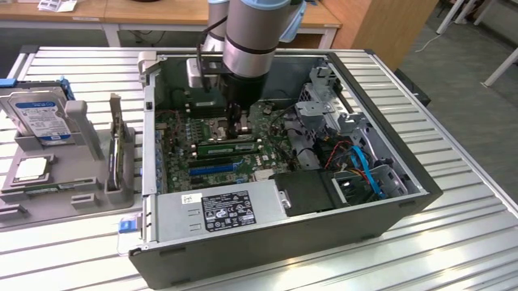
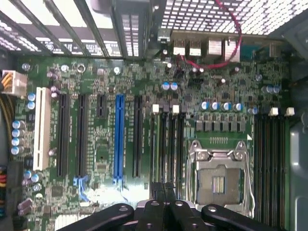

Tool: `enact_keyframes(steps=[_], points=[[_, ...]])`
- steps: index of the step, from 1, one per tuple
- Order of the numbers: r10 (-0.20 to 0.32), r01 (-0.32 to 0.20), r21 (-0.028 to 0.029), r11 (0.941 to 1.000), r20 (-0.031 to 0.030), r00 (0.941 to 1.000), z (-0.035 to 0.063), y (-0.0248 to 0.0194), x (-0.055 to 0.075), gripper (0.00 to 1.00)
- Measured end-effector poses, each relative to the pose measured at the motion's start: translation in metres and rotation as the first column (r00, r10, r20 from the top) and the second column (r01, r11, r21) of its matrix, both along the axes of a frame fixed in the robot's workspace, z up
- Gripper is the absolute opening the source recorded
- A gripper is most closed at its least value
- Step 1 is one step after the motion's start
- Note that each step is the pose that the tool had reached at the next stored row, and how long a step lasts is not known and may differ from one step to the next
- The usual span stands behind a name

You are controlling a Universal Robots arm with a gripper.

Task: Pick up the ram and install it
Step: 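Press down the ram until it locks into place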

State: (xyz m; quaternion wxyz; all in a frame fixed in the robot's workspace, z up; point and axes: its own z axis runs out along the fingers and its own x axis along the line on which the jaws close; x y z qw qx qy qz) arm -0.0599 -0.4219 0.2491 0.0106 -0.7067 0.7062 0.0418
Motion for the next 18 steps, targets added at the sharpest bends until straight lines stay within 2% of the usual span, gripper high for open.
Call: enact_keyframes(steps=[18], points=[[0.0,0.0,0.0,1.0,0.0021,1.0,0.0,0.0,-0.028,0.1]])
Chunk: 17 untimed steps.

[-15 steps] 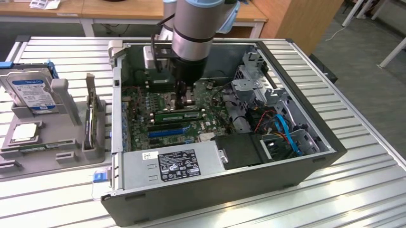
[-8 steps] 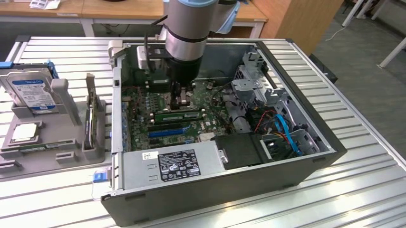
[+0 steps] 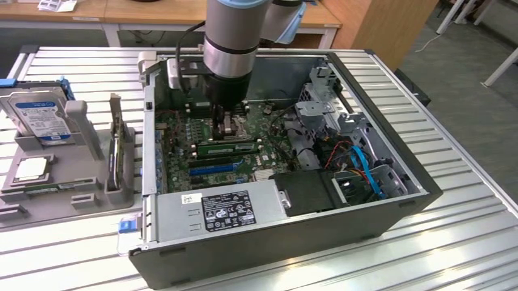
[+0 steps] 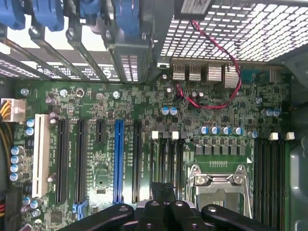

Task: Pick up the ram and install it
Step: 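Press down the ram until it locks into place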

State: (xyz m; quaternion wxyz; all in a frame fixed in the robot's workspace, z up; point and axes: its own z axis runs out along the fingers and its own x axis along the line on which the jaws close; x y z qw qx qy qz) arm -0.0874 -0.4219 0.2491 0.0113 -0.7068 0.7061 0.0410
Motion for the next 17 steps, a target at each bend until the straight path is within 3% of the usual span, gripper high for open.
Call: enact_keyframes(steps=[9,17], points=[[0.0,0.0,-0.0002,1.0,0.0,1.0,-0.0001,-0.0001,-0.0021,0.1],[0.0,0.0,0.0,1.0,0.0001,1.0,-0.008,-0.0001,-0.0023,0.1]])
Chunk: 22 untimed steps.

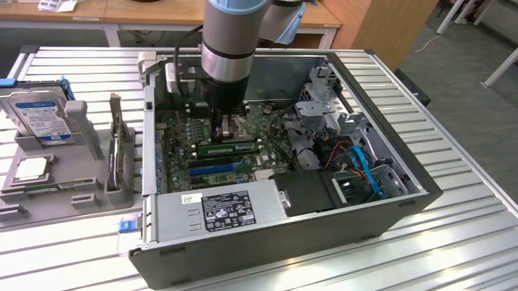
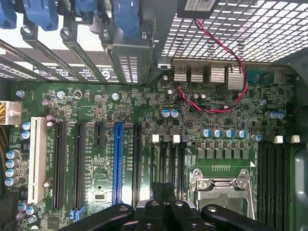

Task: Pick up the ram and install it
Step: 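Press down the ram until it locks into place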

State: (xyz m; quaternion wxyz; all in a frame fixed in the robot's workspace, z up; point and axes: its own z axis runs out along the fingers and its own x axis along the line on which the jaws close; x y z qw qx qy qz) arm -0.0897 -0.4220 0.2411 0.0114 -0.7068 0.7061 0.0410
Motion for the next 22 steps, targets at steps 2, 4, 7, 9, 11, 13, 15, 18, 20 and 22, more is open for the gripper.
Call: enact_keyframes(steps=[2,4,7,9,11,13,15,18,20,22], points=[[0.0,0.0,-0.0001,1.0,-0.0001,1.0,-0.0016,-0.0001,-0.0001,0.1],[0.0,0.0,-0.0001,1.0,0.0,1.0,-0.0032,-0.0002,-0.0003,0.1],[0.0,0.0,0.0,1.0,0.0,1.0,-0.0048,-0.0002,-0.0004,0.1],[0.0,0.0,-0.0001,1.0,0.0,1.0,-0.0058,-0.0003,-0.0004,0.1],[0.0,0.0,-0.0003,1.0,-0.0001,1.0,-0.0064,-0.0003,-0.0005,0.1],[0.0,0.0,-0.0003,1.0,-0.0002,1.0,-0.0064,-0.0003,-0.0005,0.1],[0.0,0.0,-0.0002,1.0,-0.0001,1.0,-0.0065,-0.0003,-0.0005,0.1],[0.0,0.0,0.0001,1.0,0.0001,1.0,-0.0077,-0.0003,-0.0005,0.1],[0.0,0.0,-0.0001,1.0,0.0,1.0,-0.0088,-0.0003,-0.0005,0.1],[0.0,0.0,-0.0002,1.0,0.0,1.0,-0.0098,-0.0003,-0.0005,0.1]])
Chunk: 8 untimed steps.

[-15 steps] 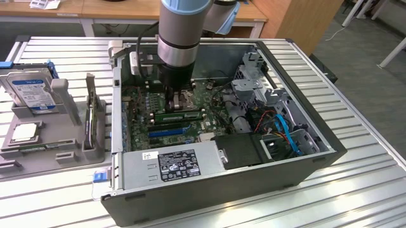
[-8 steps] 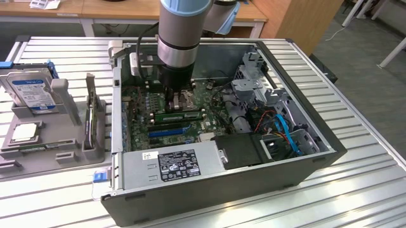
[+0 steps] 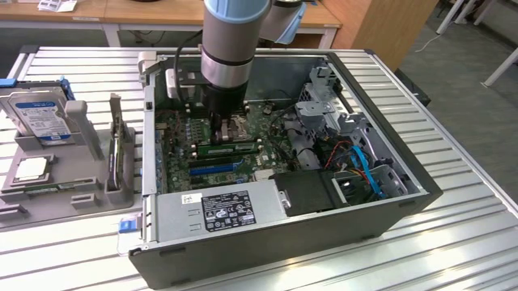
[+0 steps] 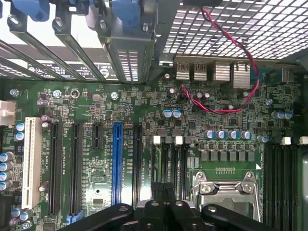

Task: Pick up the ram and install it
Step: 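Press down the ram until it locks into place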

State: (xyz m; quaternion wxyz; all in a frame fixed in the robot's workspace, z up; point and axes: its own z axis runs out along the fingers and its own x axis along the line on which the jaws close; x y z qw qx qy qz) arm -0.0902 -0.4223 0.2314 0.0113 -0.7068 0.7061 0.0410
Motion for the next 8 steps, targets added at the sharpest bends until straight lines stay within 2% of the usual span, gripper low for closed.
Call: enact_keyframes(steps=[8], points=[[0.0,0.0,0.0,1.0,0.0,1.0,-0.0016,0.0,0.0,0.1]])
